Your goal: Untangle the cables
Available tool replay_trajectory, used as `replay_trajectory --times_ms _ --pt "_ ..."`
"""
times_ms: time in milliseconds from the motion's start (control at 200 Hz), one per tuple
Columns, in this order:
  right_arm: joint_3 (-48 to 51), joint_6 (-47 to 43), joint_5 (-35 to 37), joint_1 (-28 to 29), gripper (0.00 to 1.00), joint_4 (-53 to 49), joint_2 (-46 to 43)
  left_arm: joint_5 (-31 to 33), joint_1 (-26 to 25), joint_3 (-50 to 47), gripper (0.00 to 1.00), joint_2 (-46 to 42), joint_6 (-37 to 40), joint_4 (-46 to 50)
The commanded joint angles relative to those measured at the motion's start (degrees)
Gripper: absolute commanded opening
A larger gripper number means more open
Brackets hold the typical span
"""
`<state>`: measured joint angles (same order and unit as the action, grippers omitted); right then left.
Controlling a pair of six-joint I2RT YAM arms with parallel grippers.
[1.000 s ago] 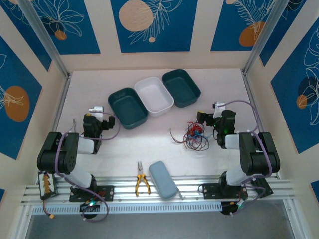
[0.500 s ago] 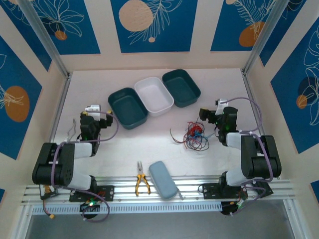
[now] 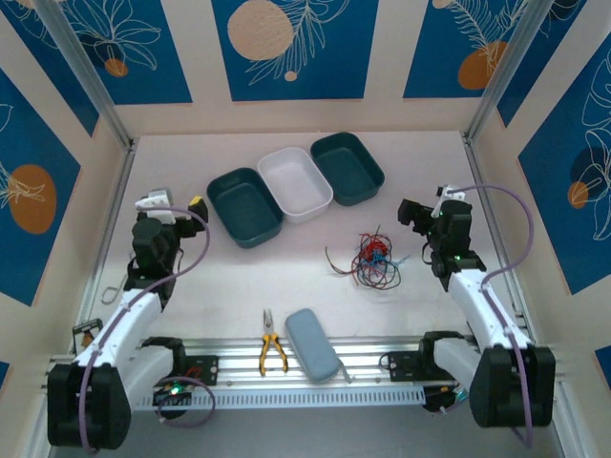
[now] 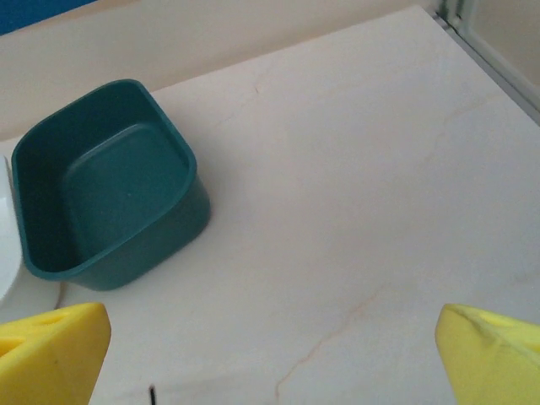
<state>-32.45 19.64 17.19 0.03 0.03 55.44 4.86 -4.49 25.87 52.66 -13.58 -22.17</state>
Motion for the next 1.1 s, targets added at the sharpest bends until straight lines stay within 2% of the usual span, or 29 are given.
replay_trajectory --times_ms 0,145,310,465,625,775,950,1095 --pt "-1.49 7.96 1.31 1.59 0.99 -17.4 -3.78 -4.84 -3.37 2.23 1.0 -1.46 -8.34 8.56" --pt "-4.24 12.42 2.02 6.65 1.0 -27.62 -5.2 -2.08 -12.78 1.59 1.0 -1.07 -14.66 8.07" --pt "-7.03 17.76 0.12 11.19 0.89 -34.95 -3.59 4.09 -26.65 4.16 1.0 5.06 -16.86 8.72" --pt "-9.04 21.15 -4.46 12.78 0.77 -37.31 -0.29 3.84 -35.16 6.97 1.0 13.17 -16.99 4.82" --pt "-12.26 22.07 -6.75 12.76 0.63 -40.37 4.9 2.7 -39.29 12.86 1.0 21.28 -15.71 6.31" --pt "-13.93 21.76 -7.6 12.48 0.57 -40.84 7.78 0.55 -41.35 17.98 1.0 27.99 -14.88 9.06" --pt "-13.32 21.79 -12.1 9.11 0.5 -38.7 9.55 -3.98 -42.22 21.87 0.89 35.3 -16.26 8.54" --pt "-12.5 21.8 -15.85 7.28 0.49 -36.22 11.02 -6.0 -43.2 25.25 0.83 40.59 -15.89 9.81"
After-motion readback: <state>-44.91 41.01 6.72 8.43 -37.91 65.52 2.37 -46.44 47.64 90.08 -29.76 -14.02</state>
